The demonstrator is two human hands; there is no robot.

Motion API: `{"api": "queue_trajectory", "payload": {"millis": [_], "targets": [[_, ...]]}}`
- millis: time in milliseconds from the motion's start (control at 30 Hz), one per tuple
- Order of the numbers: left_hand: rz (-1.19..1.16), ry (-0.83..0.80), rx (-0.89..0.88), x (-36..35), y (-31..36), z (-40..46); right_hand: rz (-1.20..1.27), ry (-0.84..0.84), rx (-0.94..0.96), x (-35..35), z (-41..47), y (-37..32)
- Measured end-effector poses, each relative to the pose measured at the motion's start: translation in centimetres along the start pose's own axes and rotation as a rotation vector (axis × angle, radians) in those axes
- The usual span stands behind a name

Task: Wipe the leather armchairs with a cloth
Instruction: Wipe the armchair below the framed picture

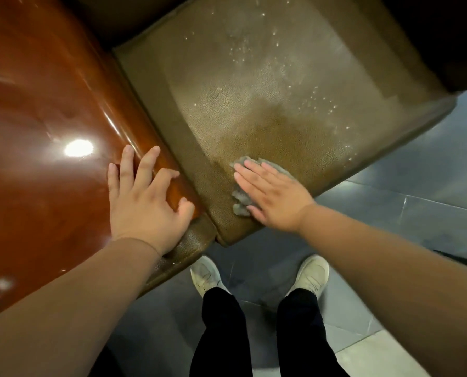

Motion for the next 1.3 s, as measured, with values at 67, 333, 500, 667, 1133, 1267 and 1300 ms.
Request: {"api": "queue_trajectory", "payload": {"millis": [67, 333, 500, 667, 1133, 1267, 1300], "targets": [[0.014, -0.020, 0.079, -0.5, 0.6, 0.8, 0.001, 0.042, -0.049, 0.5, -0.6, 4.3], [0.016, -0.052, 0.119, -0.2, 1.3, 0.9, 0.105, 0.158, -0.856, 2.0, -2.4, 10.2], [0.026, -0.064, 0.128, -0.2, 1.3, 0.9, -0.002, 0.014, -0.035, 0.1, -0.9, 0.9], [0.033, -0.006, 0.067, -0.4, 1.6, 0.8, 0.042, 0.100, -0.372, 2.1, -1.5, 12.6], [-0.018, -0.422, -0.163, -7.0, 12.5, 5.3, -0.077, -0.118, -0.101, 3.2, -1.5, 16.7], [-0.233, -0.225, -0.169, -9.2, 18.2, 8.4, 0.090, 0.012, -0.797, 4.5, -4.4, 28.2], [-0.244, -0.148, -0.145, -9.4, 19.0, 9.1, 0.089, 0.047, -0.874, 4.2, -4.2, 27.7]]}}
Point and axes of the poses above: each hand's wrist, its own z-axis towards the middle knuckle, its own x-axis out of the back of the hand, y = z × x, the point moved 7 cm from there along z, towards the middle knuckle, and after that the axes turned 3 degrees about -z, right-handed, at the moved point
